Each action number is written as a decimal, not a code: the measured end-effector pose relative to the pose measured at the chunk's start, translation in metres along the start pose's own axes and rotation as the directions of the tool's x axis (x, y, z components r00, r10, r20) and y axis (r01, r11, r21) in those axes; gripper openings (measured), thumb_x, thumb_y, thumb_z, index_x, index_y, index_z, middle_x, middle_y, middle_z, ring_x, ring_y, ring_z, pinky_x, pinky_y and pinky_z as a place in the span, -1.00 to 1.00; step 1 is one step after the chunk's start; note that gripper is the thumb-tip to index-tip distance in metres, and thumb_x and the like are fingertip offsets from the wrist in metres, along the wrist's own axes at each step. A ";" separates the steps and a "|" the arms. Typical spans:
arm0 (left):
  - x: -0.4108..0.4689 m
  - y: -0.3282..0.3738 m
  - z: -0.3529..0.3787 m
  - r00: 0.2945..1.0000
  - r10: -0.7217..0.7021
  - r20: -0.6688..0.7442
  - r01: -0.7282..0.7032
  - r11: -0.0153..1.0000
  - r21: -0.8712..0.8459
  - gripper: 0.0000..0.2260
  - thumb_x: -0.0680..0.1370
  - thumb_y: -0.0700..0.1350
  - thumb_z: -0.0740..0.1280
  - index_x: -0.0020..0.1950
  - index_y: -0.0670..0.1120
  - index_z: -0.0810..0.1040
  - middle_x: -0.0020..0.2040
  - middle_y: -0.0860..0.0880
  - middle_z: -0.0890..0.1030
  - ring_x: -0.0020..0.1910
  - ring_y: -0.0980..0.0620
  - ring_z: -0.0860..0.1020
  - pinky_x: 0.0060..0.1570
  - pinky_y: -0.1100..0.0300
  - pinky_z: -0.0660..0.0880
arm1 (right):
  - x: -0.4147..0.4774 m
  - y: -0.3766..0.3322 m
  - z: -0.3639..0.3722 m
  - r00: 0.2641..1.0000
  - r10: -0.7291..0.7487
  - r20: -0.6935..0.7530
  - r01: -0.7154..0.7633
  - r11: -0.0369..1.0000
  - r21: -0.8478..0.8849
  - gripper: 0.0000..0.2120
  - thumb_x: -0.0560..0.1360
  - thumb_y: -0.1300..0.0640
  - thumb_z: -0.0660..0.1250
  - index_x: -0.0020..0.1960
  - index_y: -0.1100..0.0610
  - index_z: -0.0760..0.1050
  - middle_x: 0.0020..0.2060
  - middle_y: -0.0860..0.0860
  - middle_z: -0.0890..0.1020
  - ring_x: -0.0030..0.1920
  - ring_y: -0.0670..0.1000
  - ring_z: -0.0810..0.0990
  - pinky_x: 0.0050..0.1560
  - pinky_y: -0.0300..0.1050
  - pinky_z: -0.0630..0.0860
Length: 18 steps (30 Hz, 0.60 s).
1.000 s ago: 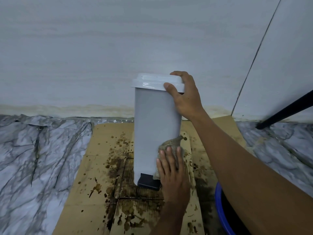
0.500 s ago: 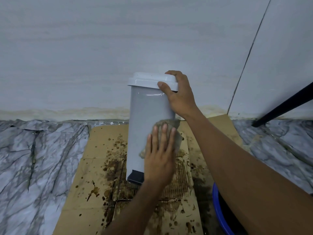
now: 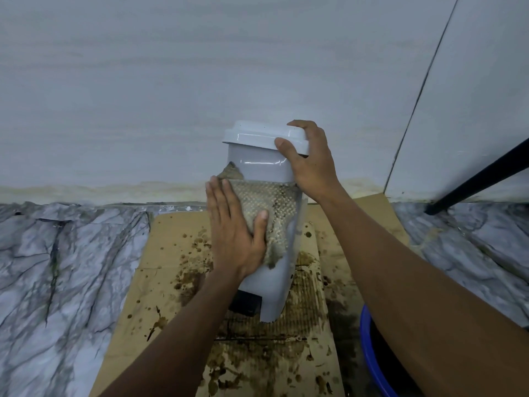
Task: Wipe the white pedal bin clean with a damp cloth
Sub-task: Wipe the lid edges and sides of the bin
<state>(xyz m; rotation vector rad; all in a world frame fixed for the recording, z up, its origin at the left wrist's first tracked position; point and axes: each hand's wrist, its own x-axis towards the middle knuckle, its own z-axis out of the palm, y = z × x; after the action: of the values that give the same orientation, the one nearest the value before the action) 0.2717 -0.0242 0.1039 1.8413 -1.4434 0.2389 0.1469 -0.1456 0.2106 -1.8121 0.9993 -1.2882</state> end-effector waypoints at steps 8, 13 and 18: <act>-0.028 0.035 0.017 0.946 0.296 0.130 -0.313 0.939 0.145 -0.22 0.67 0.21 0.16 0.66 -0.21 -0.10 0.68 -0.20 -0.13 0.66 -0.19 -0.13 0.60 -0.24 -0.06 | 0.000 0.001 -0.011 1.000 0.008 0.020 -0.008 1.000 -0.010 -0.69 0.55 -0.04 0.40 0.26 -0.05 0.45 0.15 -0.08 0.48 0.15 -0.08 0.48 0.06 -0.43 0.41; -0.016 0.022 0.009 0.960 0.252 0.121 -0.264 0.960 0.092 -0.22 0.65 0.27 0.17 0.68 -0.12 -0.07 0.66 -0.24 -0.20 0.65 -0.23 -0.18 0.61 -0.18 -0.12 | -0.002 0.006 -0.017 1.000 0.006 0.015 -0.007 1.000 0.022 -0.67 0.55 -0.04 0.40 0.27 -0.03 0.45 0.14 -0.09 0.48 0.17 -0.07 0.51 0.12 -0.32 0.45; -0.029 0.054 0.016 1.000 -0.004 0.006 0.004 1.000 -0.005 -0.25 0.68 0.20 0.10 0.66 -0.25 -0.10 0.66 -0.26 -0.17 0.65 -0.22 -0.19 0.61 -0.16 -0.12 | -0.009 0.002 -0.009 0.999 -0.030 0.013 0.030 0.999 0.016 -0.66 0.54 -0.06 0.40 0.27 -0.05 0.44 0.16 -0.08 0.48 0.18 -0.04 0.50 0.18 -0.15 0.49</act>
<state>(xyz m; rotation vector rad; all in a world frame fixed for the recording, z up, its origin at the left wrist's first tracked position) 0.2088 -0.0169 0.1009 1.8425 -1.4429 0.2274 0.1357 -0.1390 0.2077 -1.8274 0.9559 -1.2969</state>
